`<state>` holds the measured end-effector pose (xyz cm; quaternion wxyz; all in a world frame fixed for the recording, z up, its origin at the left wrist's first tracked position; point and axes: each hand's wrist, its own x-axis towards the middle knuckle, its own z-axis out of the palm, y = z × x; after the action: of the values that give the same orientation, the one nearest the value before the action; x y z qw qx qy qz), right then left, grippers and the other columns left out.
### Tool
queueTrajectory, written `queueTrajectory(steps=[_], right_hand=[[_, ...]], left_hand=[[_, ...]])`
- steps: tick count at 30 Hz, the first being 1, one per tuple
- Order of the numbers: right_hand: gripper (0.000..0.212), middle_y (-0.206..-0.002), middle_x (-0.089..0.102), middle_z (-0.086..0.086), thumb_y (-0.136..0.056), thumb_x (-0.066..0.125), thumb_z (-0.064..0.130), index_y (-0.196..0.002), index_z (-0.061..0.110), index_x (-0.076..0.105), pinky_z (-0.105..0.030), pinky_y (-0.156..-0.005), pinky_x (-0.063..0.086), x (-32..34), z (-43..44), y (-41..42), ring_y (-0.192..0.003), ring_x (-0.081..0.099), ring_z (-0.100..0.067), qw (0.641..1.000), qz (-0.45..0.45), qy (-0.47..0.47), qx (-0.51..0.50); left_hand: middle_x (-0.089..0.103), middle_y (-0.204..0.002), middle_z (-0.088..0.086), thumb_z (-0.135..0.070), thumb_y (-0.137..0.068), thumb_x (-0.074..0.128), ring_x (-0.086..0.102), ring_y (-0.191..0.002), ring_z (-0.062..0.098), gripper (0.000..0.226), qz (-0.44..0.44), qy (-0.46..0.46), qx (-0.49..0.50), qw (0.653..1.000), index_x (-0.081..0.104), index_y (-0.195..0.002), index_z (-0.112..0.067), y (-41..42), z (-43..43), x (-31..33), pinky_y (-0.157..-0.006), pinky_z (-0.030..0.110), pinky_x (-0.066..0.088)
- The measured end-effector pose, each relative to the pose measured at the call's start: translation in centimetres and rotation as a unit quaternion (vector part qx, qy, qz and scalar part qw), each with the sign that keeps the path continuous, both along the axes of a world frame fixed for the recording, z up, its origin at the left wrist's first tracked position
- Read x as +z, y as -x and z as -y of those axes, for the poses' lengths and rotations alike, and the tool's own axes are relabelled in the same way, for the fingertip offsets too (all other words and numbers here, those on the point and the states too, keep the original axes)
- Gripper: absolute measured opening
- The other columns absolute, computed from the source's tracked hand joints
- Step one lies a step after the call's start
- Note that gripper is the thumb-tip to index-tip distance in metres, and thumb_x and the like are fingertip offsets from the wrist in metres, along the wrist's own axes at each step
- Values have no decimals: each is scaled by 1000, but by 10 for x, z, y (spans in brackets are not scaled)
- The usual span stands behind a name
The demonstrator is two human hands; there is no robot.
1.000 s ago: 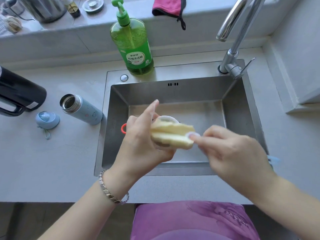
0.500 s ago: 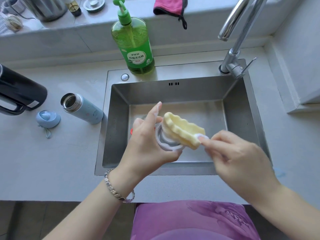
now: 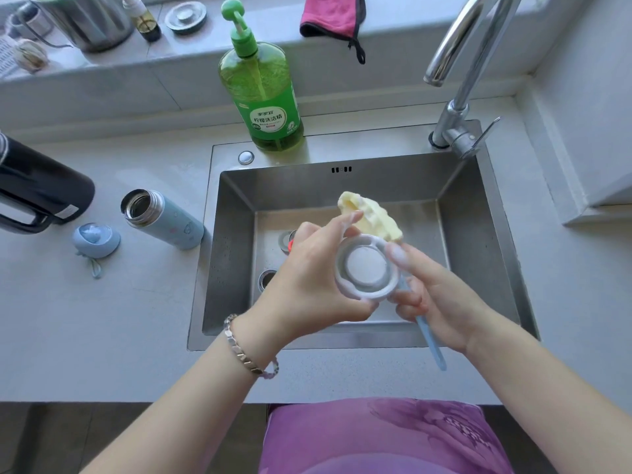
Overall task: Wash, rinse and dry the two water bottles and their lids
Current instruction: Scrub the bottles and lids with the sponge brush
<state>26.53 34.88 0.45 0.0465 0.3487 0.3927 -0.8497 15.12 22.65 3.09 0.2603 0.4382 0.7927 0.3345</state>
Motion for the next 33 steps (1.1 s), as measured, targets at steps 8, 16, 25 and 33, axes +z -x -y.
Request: queueTrajectory(steps=[8,16,25,33], right_hand=[[29,-61,51,12,-71,61,31,-99,25,58,-9,-30,20,-3,7,4,-33,26,-1,993,4,24,-111],[42,-62,42,7,-69,60,38,-109,24,59,-10,-34,19,3,29,6,-38,25,-1,997,-4,-23,-74],[22,-74,58,11,-87,50,38,-105,46,59,-22,-51,37,11,-5,-51,-57,45,-8,771,-27,-631,89],[32,-70,57,10,-88,42,36,-109,34,65,-29,-44,37,5,2,-41,-56,48,-15,694,-14,-711,107]], left_hand=[[27,-144,-15,-59,-59,68,15,-141,10,98,-62,-62,53,995,33,-141,-18,-3,8,-23,-113,13,13],[49,-127,-9,-44,-50,81,49,-119,7,95,101,-84,131,983,32,-130,-36,-16,16,-34,-98,31,46],[47,-117,-17,-29,-52,78,47,-111,0,80,19,-98,185,978,41,-122,-33,-8,29,-41,-97,16,39],[52,-112,-13,-38,-53,73,51,-108,8,83,-24,-114,176,977,49,-128,-11,-9,31,-36,-95,19,41]])
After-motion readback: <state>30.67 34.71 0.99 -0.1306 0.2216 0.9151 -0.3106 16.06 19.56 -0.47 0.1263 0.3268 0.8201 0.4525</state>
